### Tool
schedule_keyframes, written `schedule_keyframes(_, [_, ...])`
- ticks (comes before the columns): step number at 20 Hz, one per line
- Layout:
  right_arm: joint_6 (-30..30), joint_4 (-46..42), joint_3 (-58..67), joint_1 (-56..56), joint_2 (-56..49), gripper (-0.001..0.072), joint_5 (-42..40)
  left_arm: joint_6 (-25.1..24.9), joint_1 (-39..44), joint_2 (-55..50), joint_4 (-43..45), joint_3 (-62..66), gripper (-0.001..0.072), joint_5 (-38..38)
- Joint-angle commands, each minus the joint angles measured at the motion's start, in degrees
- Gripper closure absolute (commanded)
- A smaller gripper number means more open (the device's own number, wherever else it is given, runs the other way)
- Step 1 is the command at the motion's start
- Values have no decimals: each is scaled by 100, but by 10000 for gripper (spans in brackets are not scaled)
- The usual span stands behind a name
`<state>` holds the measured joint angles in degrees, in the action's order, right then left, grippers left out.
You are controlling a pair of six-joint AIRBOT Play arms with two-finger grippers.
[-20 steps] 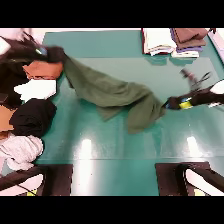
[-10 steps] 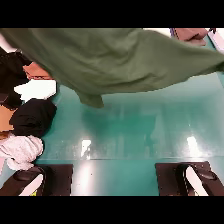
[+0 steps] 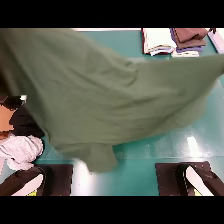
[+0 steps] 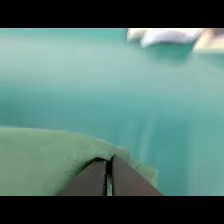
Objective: Fold the shirts.
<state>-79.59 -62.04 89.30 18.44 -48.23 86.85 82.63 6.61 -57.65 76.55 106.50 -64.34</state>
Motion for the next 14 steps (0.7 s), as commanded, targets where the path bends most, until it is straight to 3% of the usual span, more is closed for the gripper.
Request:
schedule_keyframes(1, [-503, -678, -986, -778, -820, 696, -160, 337, 0, -1338, 153, -704, 686, -205])
schedule_keyframes(4, [-592, -1132, -1808, -1200, -1698, 696, -872, 415, 2, -2507, -50, -1093, 684, -138])
schedule_keyframes(5, [-553, -1099, -1917, -1222, -2048, 693, -1078, 442, 0, -2815, -48, -1093, 641, -175])
schedule_keyframes(6, [-424, -1027, -1899, -1217, -2371, 629, -1126, 439, 0, -2999, -46, -1093, 350, -170])
schedule_keyframes(7, [-234, -826, -1779, -1196, -2695, 435, -1102, 446, 0, -3082, -35, -1091, 191, -168])
schedule_keyframes(8, [-98, -748, -1576, -1119, -2951, 402, -1012, 439, 0, -3069, 0, -1091, 191, -173])
schedule_keyframes(11, [168, -223, -944, -870, -3296, 402, -708, 435, -197, -2796, -4, -1091, 191, -584])
schedule_keyframes(14, [452, 271, -1110, -522, -2837, 402, -448, 433, -675, -2280, -9, -1346, 190, -1110])
